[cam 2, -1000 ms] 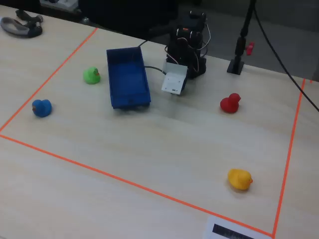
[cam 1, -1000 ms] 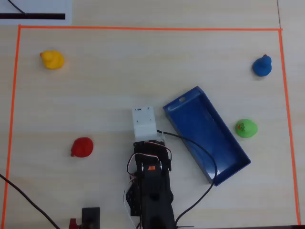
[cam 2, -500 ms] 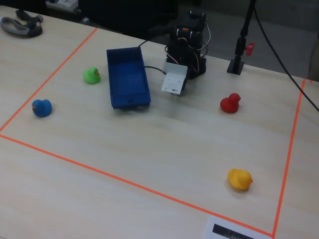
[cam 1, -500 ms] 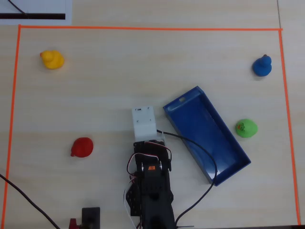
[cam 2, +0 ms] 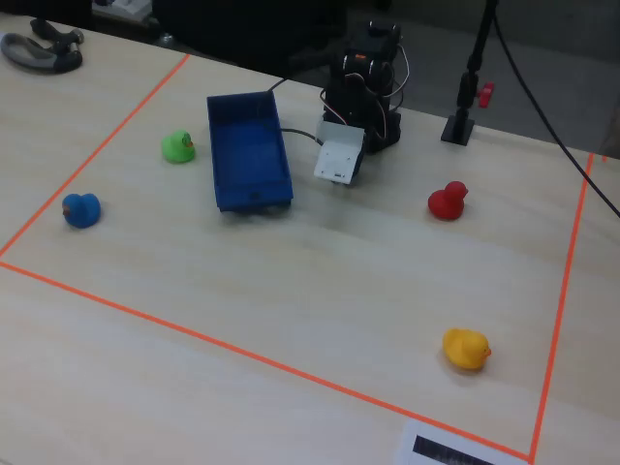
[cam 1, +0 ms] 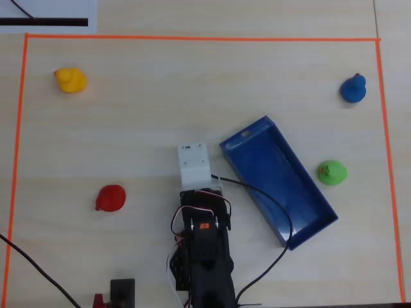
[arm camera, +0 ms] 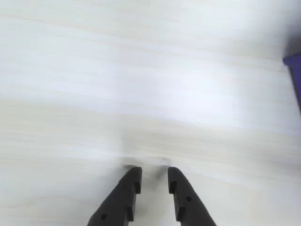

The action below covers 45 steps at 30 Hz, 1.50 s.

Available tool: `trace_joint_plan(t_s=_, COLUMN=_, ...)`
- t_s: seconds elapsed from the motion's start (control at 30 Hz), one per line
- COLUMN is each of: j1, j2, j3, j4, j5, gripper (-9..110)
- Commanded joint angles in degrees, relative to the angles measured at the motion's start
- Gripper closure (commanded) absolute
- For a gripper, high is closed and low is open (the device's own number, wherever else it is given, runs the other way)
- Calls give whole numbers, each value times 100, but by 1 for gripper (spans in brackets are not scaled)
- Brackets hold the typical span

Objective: Grasp green duck and put it into box.

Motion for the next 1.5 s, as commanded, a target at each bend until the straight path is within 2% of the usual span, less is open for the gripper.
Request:
trace_joint_plan(t_s=0.0, j1=18, j2=-26, j3=26, j4=123, j5=0, gripper=97)
trace_joint_plan(t_s=0.87, j1=18, j2=-26, j3=26, j4=123, j5=0, gripper=95)
trace_joint_plan(t_s=1.0, j1=18, j2=-26, j3=26, j4=123, j5=0, gripper=101)
trace_joint_plan(t_s=1.2, j1=18, j2=-26, j3=26, j4=70, j5=0, gripper=101)
trace_joint_plan(t_s=1.33, j1=246, j2=-290, j3=-712, j4=-431, j5=176, gripper=101)
trace_joint_plan(t_s=1.47, j1=176, j2=-1512, j3=-2610, j4=-642, j5=835, gripper=101)
